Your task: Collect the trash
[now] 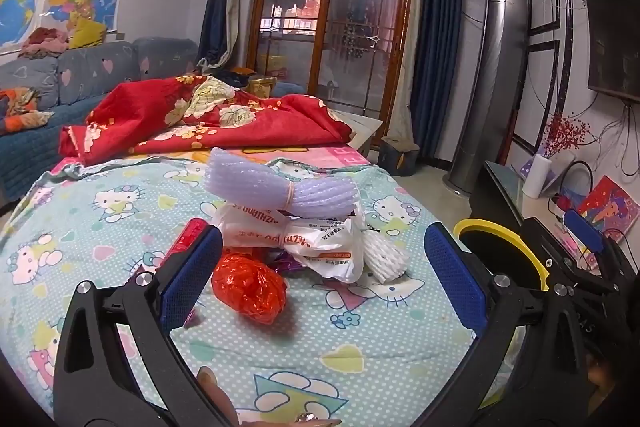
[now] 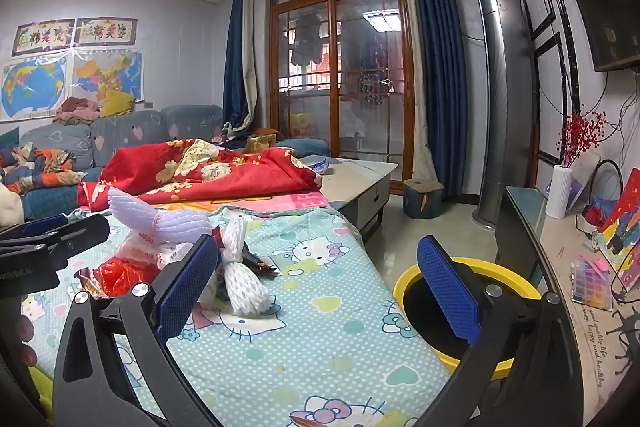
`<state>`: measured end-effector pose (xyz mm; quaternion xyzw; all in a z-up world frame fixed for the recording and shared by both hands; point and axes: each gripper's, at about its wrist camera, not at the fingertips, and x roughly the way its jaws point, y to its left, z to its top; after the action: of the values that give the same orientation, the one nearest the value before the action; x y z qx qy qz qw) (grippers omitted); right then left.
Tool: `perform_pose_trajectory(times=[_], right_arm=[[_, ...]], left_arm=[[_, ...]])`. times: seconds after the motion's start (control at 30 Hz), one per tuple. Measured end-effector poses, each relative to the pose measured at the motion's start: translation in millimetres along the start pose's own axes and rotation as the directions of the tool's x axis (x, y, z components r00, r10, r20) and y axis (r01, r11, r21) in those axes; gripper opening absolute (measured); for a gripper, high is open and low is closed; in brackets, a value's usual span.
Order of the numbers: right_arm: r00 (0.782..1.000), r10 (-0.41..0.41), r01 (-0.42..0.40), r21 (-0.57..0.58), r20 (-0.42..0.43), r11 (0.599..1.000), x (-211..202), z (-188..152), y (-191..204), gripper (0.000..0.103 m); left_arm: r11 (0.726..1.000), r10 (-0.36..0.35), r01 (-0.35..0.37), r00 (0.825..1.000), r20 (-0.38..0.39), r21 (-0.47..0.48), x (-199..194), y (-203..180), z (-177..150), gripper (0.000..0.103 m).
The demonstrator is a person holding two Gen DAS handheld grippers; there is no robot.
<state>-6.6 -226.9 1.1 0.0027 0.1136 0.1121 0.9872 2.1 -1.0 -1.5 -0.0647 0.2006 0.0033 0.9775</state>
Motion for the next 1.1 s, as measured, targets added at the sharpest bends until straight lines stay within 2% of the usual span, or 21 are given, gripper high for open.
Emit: perform_pose_trajectory(times=[1.1], right_arm=[[1.000,0.002,-0.002,0.010,-0.014,1.000,6.0,-4.1,-2.0,0.097]], left_arm=[[1.000,-0.022,0.022,1.000,-0.018,0.016,2.5,-4.9,-3.2,0.093]])
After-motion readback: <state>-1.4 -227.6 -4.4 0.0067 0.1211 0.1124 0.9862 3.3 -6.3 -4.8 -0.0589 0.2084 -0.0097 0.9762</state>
